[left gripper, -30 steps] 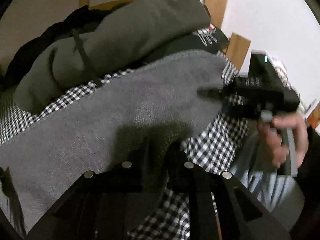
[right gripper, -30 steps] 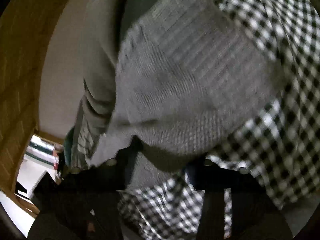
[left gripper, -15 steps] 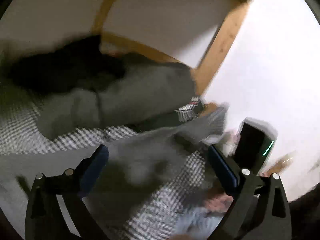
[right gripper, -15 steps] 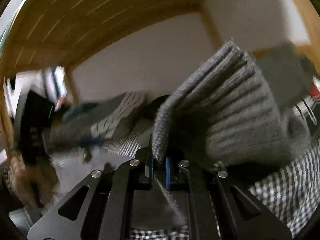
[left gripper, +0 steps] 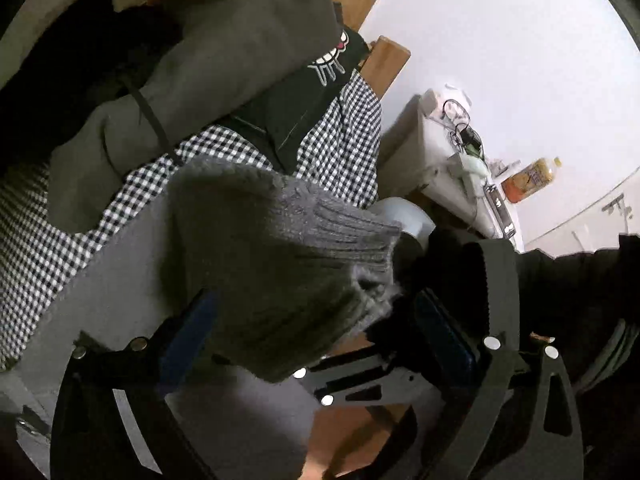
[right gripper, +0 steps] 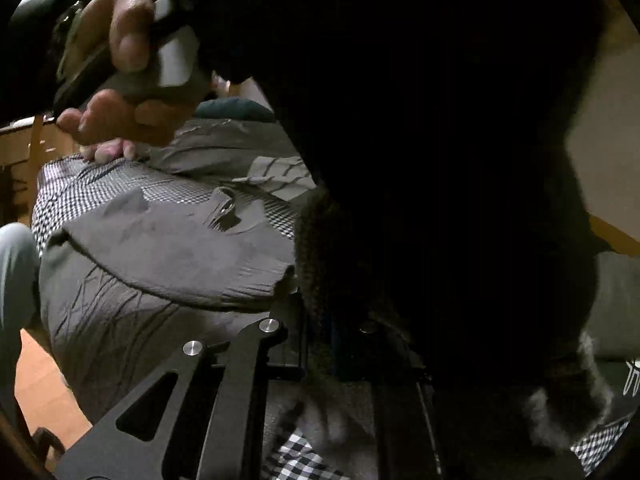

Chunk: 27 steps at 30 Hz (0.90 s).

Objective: Fold large clothes

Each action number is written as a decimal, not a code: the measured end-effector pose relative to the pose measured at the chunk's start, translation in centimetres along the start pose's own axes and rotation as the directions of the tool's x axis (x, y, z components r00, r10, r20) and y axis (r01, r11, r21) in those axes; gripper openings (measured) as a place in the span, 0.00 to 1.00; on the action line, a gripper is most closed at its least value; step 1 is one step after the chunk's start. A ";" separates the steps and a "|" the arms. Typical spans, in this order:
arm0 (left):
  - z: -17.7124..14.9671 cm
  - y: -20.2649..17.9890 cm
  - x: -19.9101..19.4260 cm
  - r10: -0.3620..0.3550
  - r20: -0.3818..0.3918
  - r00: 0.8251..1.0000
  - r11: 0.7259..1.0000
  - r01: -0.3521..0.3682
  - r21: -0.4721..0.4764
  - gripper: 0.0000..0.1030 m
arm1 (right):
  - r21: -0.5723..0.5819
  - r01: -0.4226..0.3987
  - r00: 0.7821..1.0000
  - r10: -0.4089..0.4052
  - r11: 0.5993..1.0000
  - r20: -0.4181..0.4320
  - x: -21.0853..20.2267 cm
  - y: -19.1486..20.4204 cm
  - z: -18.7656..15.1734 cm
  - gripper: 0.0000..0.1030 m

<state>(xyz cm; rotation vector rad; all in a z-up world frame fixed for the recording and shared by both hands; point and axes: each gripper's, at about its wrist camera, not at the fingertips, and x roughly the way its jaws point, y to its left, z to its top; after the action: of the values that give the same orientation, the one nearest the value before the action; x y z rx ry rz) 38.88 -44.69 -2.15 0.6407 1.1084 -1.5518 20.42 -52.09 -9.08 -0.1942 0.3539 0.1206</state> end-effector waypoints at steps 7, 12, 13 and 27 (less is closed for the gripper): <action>-1.1 2.3 -1.6 0.049 0.139 0.989 0.995 -0.036 -0.096 0.07 | -0.036 -0.015 1.000 0.015 0.999 0.002 -1.0 0.5 0.1 0.08; -2.9 3.2 -3.5 0.086 0.287 0.954 0.979 -0.028 -0.200 0.07 | -0.069 0.001 1.000 0.000 0.998 0.010 -1.1 1.6 1.2 0.09; -3.7 3.6 -4.3 0.105 0.329 0.939 0.972 -0.027 -0.233 0.07 | -0.081 0.009 1.000 -0.008 0.997 0.014 -0.7 2.0 1.5 0.09; -25.9 7.0 -19.5 0.448 0.615 0.648 0.814 -0.011 -0.581 0.07 | -0.366 -0.078 0.982 0.135 0.927 0.133 8.2 22.1 11.8 0.09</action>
<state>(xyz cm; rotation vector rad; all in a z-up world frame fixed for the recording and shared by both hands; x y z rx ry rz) 47.21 -12.74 1.26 -0.2391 0.7124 -1.0086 28.64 -27.37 -4.88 -0.5261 0.1827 0.3077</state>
